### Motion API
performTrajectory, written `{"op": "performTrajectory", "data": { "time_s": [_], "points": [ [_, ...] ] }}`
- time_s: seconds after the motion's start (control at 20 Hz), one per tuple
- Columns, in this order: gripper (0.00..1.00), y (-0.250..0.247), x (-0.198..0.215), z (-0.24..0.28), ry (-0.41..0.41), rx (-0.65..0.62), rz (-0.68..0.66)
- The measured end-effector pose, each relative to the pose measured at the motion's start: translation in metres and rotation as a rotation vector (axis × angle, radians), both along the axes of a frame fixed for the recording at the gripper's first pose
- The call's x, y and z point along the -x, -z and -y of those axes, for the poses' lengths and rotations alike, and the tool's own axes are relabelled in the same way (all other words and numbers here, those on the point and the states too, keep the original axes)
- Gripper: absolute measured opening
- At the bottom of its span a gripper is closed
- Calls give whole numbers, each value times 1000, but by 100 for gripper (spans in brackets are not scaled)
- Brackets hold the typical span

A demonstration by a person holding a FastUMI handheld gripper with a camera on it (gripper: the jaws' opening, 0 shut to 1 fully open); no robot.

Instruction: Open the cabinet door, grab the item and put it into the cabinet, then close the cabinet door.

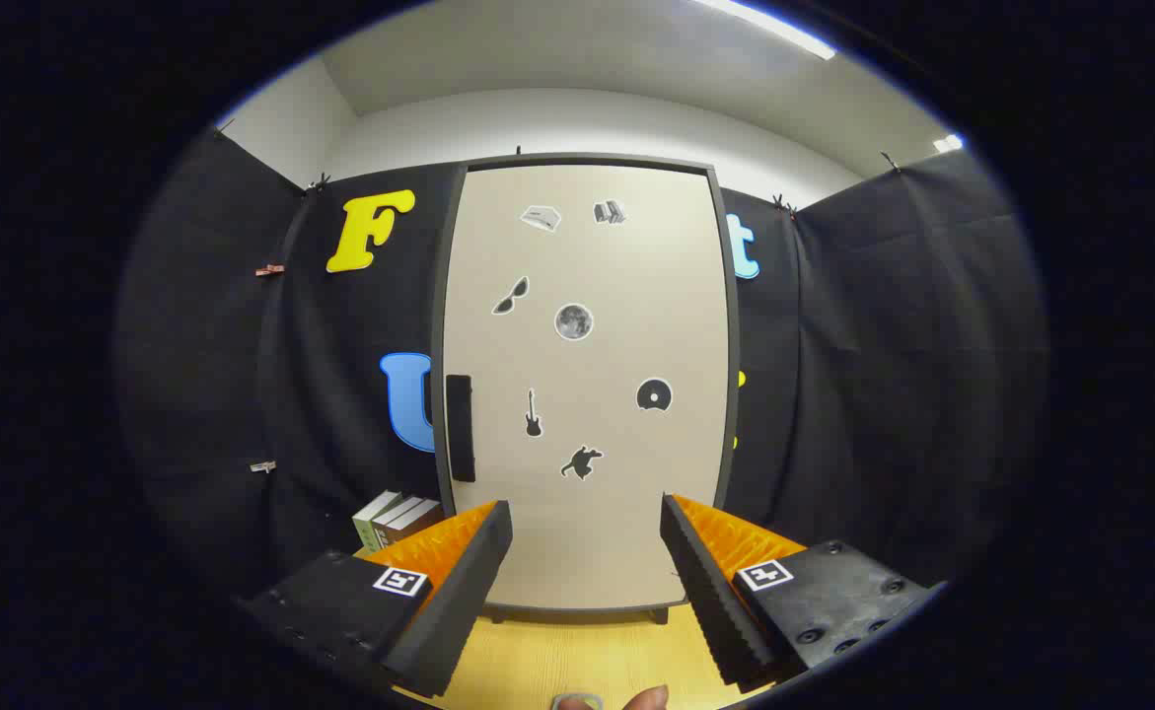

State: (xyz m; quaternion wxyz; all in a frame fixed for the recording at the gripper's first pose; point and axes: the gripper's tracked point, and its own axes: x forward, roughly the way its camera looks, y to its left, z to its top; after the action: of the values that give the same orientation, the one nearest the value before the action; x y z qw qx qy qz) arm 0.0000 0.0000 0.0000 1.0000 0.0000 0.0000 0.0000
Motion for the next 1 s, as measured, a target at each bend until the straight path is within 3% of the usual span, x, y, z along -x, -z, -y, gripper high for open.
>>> {"op": "performTrajectory", "data": {
  "time_s": [1.0],
  "points": [
    [98,-7,5,-12,6,22,22]
  ]
}}
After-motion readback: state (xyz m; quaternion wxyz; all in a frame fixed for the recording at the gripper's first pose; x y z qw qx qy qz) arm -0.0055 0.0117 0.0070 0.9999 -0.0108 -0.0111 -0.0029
